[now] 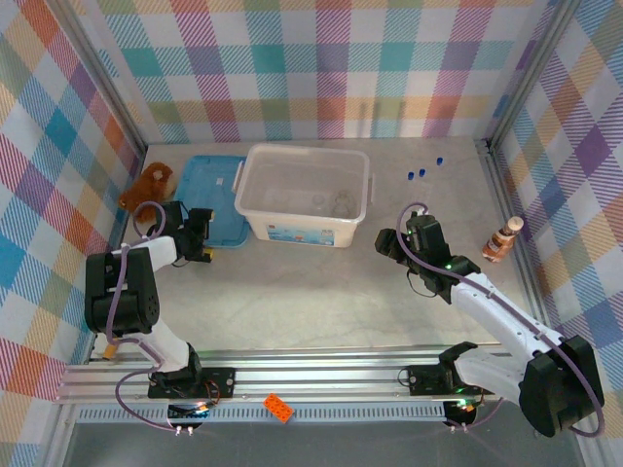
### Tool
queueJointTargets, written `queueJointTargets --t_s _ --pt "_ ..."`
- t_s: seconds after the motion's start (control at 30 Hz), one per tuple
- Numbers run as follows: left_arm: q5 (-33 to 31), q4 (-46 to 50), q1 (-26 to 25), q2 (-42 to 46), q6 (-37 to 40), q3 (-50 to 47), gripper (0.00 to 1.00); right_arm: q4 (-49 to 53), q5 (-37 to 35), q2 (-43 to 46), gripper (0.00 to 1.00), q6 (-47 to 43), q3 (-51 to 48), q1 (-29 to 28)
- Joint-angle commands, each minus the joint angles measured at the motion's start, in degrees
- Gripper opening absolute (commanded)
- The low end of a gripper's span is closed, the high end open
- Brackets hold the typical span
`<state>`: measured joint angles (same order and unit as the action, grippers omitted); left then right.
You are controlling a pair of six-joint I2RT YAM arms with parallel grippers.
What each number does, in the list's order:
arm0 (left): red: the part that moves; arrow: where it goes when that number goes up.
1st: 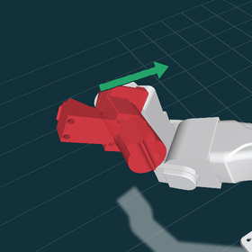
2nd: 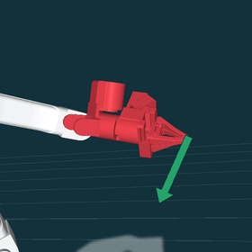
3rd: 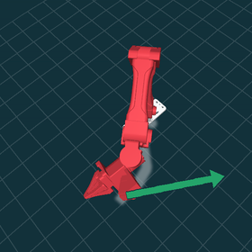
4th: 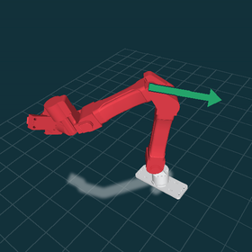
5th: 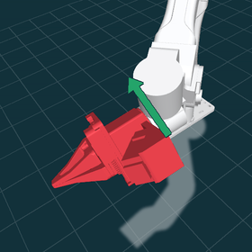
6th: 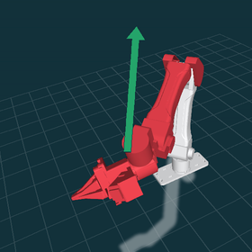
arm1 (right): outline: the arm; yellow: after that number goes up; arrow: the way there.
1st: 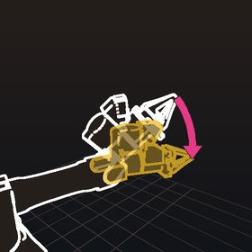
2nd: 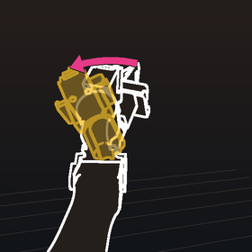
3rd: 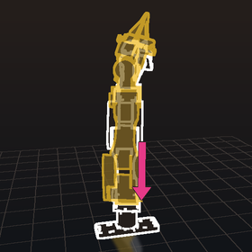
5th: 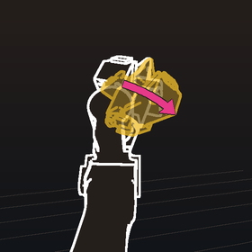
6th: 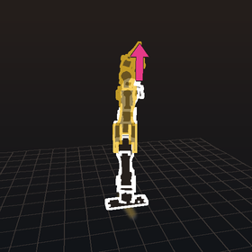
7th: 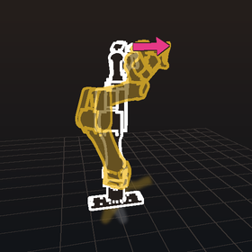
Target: Organize the chemistry lab equipment
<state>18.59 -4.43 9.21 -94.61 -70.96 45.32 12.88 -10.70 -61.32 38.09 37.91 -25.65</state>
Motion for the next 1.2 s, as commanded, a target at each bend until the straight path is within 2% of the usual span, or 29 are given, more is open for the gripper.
queueJointTargets --t_s 0.0,0.83,0.97,1.17 --pt "-0.6 -4.5 0.3 -3.1 -0.2 1.8 0.94 -1.7 0.2 -0.2 0.74 -1.1 0.5 -0.4" --pt "2.6 -21.0 -1.0 -4.8 -1.1 2.4 0.92 -2.4 1.5 -0.6 0.74 -0.9 0.1 -0.5" --pt "2.7 -20.0 -1.3 -4.1 -1.4 2.2 0.92 -2.2 1.3 -0.5 0.74 -0.9 0.1 -0.5" --pt "1.9 -12.4 -1.3 -3.9 -0.7 3.7 0.92 -2.6 1.3 -0.8 0.74 -0.6 -0.3 -0.5"
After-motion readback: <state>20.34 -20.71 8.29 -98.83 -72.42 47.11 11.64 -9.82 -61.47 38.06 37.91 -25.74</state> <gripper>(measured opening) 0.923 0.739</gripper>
